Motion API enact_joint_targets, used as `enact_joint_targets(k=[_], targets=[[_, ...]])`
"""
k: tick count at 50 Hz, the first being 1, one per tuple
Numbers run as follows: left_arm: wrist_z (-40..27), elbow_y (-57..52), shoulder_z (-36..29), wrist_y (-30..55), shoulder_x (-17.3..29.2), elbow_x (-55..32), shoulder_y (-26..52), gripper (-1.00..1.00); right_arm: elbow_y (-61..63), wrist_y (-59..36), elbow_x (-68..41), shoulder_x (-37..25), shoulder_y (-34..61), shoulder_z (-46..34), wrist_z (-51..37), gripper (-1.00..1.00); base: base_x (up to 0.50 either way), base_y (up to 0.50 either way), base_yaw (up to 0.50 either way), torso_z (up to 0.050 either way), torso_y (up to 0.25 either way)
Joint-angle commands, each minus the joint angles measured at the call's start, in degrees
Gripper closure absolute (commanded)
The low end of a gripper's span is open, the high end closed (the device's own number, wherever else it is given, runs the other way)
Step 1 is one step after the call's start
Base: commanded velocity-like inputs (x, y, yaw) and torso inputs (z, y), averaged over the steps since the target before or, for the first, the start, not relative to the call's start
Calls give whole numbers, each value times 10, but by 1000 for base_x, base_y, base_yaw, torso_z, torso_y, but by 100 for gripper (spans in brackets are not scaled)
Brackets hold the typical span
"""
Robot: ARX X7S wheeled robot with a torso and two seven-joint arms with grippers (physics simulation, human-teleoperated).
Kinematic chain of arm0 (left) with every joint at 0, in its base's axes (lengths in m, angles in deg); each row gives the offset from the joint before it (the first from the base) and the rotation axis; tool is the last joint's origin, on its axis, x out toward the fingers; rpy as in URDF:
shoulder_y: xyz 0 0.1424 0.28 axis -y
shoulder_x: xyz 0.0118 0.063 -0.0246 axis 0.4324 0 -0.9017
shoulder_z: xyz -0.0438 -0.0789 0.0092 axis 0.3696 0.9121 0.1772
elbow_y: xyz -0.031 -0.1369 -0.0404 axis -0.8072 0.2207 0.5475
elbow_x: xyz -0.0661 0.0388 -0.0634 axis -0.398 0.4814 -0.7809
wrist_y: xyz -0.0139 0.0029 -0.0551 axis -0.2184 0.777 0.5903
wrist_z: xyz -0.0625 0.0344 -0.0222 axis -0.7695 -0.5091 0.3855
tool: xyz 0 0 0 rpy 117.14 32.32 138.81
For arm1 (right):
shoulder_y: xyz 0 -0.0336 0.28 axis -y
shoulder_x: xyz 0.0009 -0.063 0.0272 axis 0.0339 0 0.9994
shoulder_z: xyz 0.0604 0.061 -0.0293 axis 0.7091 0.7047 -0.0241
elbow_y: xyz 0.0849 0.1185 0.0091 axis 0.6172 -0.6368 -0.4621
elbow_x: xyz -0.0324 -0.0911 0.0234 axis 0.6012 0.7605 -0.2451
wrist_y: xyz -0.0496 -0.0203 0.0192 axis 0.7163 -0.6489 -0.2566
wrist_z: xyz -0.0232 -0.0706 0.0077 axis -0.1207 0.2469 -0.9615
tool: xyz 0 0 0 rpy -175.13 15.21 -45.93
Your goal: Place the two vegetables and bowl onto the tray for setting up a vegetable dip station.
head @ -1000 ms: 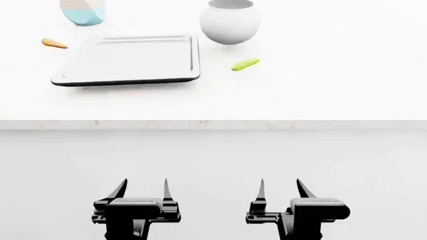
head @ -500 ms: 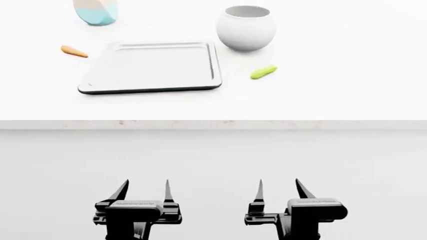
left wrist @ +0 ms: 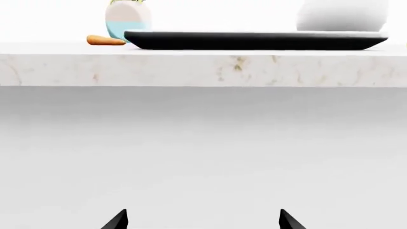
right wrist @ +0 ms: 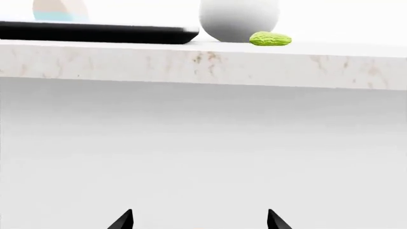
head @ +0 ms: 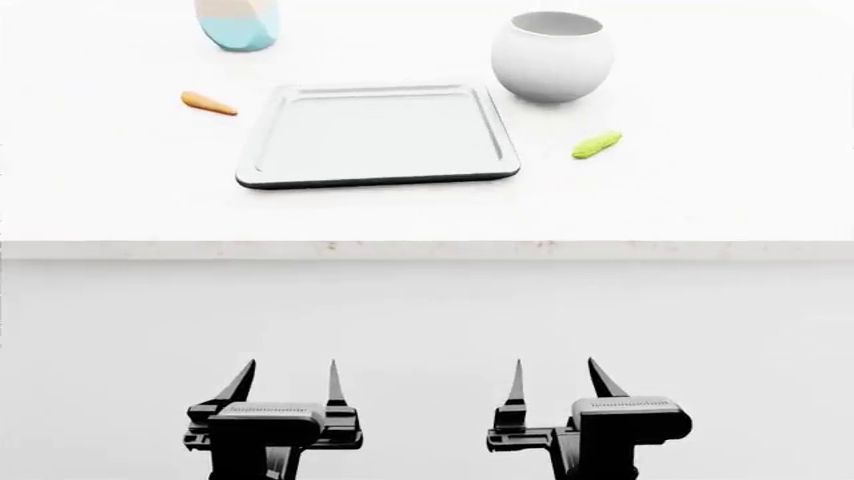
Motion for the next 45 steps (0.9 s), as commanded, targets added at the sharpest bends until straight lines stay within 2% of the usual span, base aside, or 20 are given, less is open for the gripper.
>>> enact_joint_targets(k=[1, 40, 45], targets=[[-1, -5, -15, -5, 9, -8, -1, -100, 0, 0, -9, -8, 1, -8, -8, -100, 0, 0, 0, 50, 0], [-20, -5, -44, -5, 31, -16, 3, -100, -8, 6, -38, -26, 5, -24, -29, -100, 0, 0, 0, 50, 0], [-23, -48, -41, 21, 34, -36, -6, -100, 37, -13, -51, -31, -4, -20, -35, -100, 0, 0, 0, 7, 0]])
